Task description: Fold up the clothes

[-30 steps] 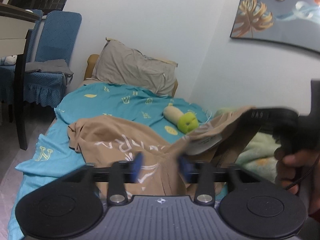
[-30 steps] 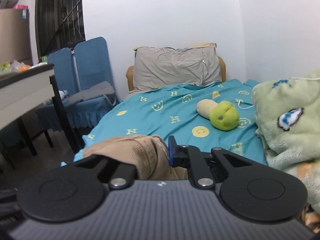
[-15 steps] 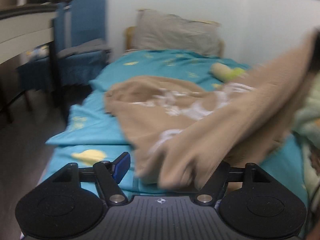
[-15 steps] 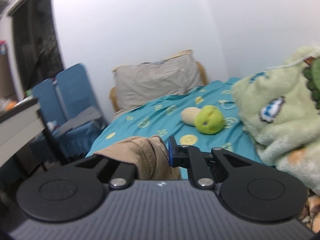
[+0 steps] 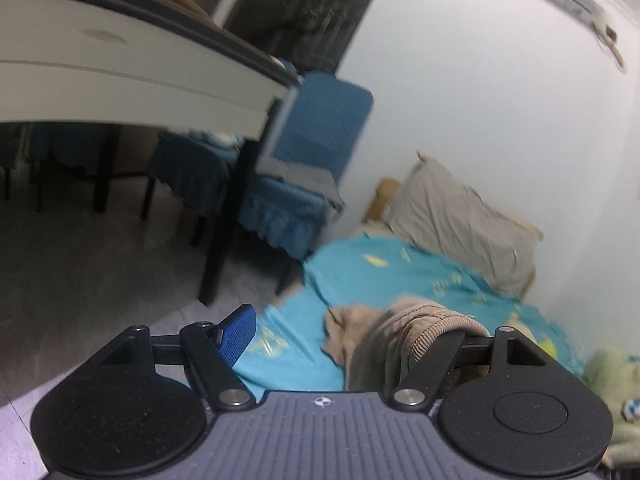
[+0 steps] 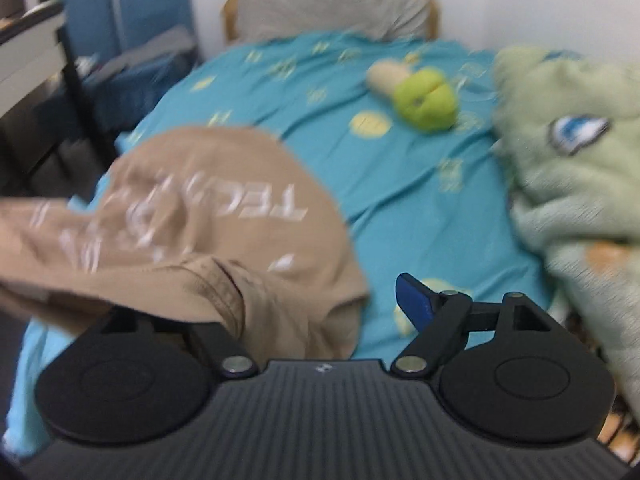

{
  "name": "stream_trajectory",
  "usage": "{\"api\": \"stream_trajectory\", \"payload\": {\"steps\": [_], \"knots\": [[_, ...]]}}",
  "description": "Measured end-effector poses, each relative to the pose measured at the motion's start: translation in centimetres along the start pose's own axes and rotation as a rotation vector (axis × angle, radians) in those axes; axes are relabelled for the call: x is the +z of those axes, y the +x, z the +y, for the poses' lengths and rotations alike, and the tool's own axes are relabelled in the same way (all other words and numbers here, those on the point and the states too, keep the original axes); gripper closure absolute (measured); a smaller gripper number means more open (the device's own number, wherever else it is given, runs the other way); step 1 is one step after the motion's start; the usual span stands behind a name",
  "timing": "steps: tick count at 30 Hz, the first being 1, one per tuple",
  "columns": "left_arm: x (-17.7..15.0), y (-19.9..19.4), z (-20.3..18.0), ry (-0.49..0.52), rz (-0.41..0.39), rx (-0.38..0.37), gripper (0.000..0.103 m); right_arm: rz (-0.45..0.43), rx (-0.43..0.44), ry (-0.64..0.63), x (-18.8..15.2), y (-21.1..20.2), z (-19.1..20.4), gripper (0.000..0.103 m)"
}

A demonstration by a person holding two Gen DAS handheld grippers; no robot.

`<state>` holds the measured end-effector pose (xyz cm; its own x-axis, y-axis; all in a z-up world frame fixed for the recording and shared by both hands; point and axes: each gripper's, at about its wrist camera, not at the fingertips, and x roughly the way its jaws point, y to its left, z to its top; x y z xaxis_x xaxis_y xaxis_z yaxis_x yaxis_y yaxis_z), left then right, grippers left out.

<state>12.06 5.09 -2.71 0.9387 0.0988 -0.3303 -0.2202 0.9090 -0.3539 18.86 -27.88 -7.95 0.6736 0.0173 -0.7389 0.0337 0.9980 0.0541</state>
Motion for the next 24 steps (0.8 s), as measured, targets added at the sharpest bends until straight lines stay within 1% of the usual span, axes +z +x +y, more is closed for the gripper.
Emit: {"api": "stream_trajectory", "payload": {"steps": [2, 3, 5, 8, 9, 12, 14, 17, 18, 21, 24], "knots": [[0.3, -0.5, 0.1, -0.01, -0.036, 0.008, 0.026, 0.007, 0.004, -0.031, 0.0, -0.1, 0.2, 0.022], [0.5, -0.7, 0.2, -0.015, -0.052, 0.009, 0.025, -0.008, -0.01, -0.012, 0.0, -0.3, -0.2, 0.021], [0.5, -0.8, -0.3, 0.006, -0.07, 0.004, 0.022, -0.042, -0.043, 0.035, 0.2, -0.6, -0.9, 0.021], [0.0, -1.1, -2.0, 0.08, -0.102, 0.005, 0.021, -0.178, -0.096, 0.164, 0.7, -2.4, -2.6, 0.021], [-0.1, -1.1, -2.5, 0.089, -0.114, 0.0, 0.02, -0.225, -0.114, 0.208, 0.9, -3.0, -3.2, 0.02], [-0.3, -1.6, -3.5, 0.102, -0.167, -0.016, 0.02, -0.386, -0.122, 0.318, 1.0, -5.1, -3.9, 0.02], [0.3, -2.5, -4.2, 0.105, -0.218, -0.021, 0.02, -0.464, -0.121, 0.353, 1.4, -6.5, -4.0, 0.02], [1.9, -4.1, -5.4, 0.106, -0.302, -0.023, 0.02, -0.563, -0.109, 0.365, 3.4, -9.2, -3.8, 0.02], [2.9, -4.8, -5.6, 0.092, -0.326, -0.027, 0.02, -0.587, -0.095, 0.358, 4.3, -10.8, -3.6, 0.02], [7.1, -7.2, -7.0, 0.051, -0.399, -0.043, 0.02, -0.656, -0.052, 0.334, 7.1, -15.8, -3.1, 0.02], [12.1, -10.7, -8.5, 0.028, -0.489, -0.059, 0.02, -0.725, -0.008, 0.309, 9.9, -20.8, -2.5, 0.02]]}}
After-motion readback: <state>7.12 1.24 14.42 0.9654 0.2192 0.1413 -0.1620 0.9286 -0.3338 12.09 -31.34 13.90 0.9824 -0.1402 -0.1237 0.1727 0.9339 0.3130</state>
